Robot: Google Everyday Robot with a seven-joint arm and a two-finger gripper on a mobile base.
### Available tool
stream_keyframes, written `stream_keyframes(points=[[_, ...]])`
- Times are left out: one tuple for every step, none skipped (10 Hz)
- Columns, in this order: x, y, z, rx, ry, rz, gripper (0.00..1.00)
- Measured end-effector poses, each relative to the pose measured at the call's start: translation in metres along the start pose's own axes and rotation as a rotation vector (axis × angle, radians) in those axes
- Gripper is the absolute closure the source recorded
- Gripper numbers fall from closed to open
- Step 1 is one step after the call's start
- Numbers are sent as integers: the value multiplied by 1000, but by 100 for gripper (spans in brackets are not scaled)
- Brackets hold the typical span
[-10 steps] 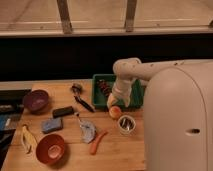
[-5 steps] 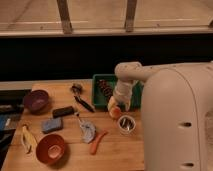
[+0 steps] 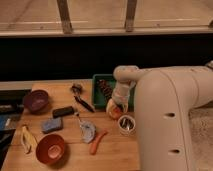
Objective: Place apple in red bowl
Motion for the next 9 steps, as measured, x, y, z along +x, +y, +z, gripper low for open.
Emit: stream_keyframes(points=[[-4,0,5,-6,10,-1,38],[-8,0,10,-12,16,-2,38],[-10,0,13,-17,25,-2,39],[-12,-1,17,-21,27,-2,43],[-13,-1,17,-28,21,-5,52],[-14,-3,17,-37,10,-5,62],[-13,-2,17,-40,7,-9,74],[-13,-1,16,-41,7,-13,82],[-12,1,16,-43,5,-20,91]])
